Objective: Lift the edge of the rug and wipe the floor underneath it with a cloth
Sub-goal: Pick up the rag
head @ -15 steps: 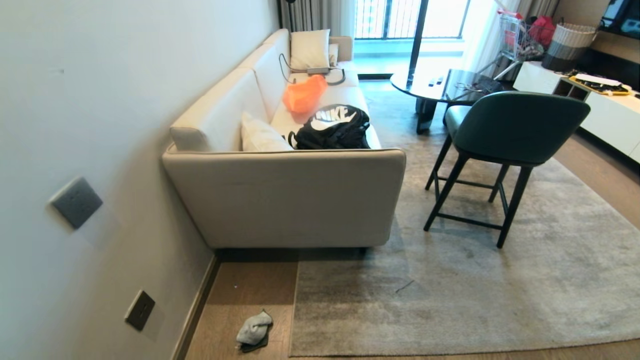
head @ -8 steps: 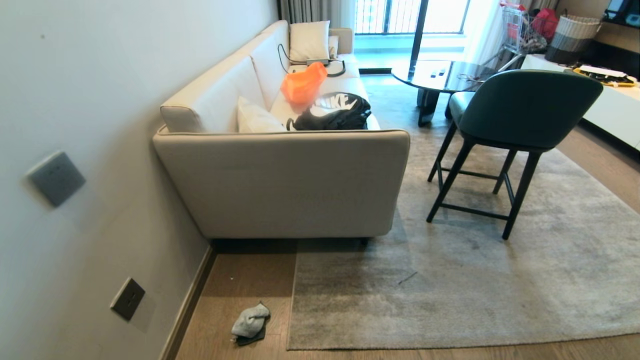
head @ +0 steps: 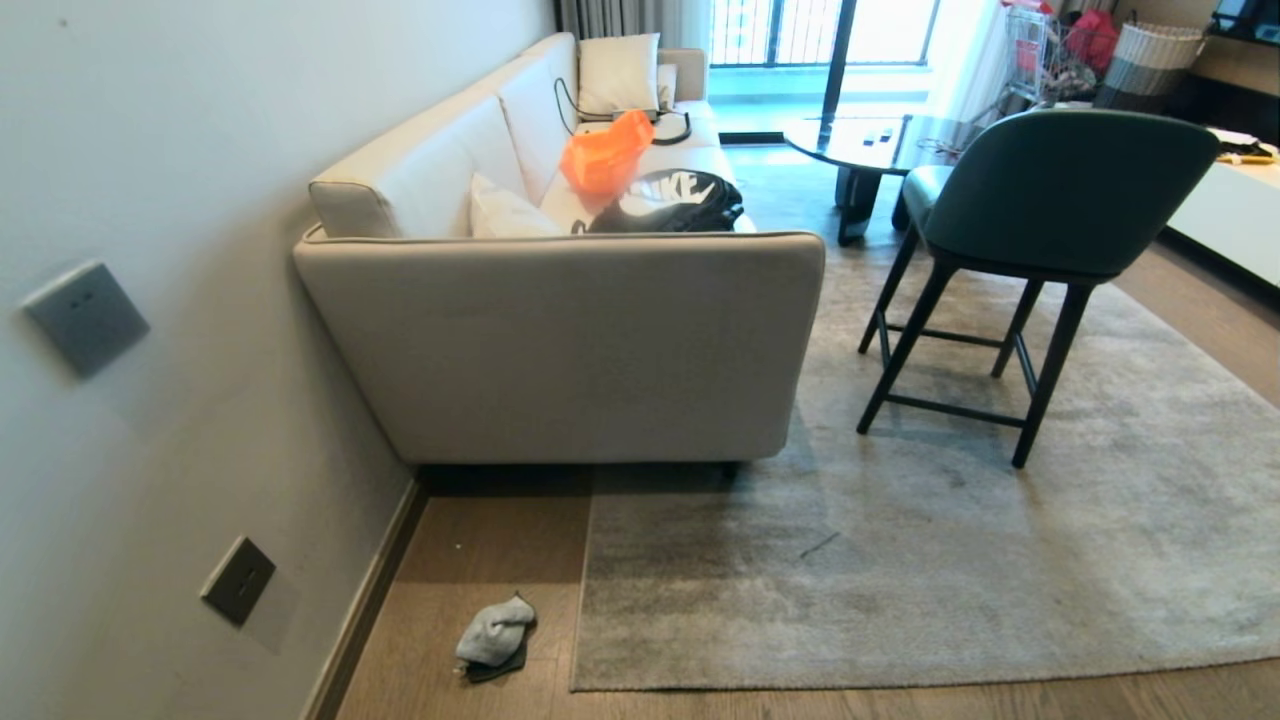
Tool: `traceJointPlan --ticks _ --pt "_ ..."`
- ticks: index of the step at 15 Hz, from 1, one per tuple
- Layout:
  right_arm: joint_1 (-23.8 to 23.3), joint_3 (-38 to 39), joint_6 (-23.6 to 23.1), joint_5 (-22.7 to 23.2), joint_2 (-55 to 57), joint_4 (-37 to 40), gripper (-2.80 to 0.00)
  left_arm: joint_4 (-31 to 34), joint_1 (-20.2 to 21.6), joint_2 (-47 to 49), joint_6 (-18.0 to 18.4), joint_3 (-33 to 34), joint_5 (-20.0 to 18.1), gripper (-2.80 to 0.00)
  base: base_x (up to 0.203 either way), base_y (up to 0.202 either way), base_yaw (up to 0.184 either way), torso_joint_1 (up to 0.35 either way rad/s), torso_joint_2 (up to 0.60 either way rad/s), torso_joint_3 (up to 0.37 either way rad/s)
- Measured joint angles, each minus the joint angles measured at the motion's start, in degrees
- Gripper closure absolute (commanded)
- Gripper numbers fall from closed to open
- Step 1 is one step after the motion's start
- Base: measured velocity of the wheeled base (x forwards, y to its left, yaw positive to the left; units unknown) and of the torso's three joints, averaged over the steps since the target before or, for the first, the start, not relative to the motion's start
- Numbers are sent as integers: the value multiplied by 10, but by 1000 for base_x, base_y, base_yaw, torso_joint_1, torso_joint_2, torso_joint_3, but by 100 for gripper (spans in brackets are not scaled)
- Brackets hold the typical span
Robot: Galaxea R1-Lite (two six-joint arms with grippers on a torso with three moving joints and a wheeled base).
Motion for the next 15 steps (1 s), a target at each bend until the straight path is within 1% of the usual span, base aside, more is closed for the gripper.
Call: traceJointPlan --ticks 6,10,15 --pt "0 0 0 0 0 0 0 0 0 0 0 0 0 0 0 0 0 0 0 0" --pt "0 0 0 0 0 1 0 0 0 0 0 0 0 0 0 0 0 23 86 90" --pt "0 0 0 0 0 0 0 0 0 0 0 0 0 0 0 0 0 1 5 6"
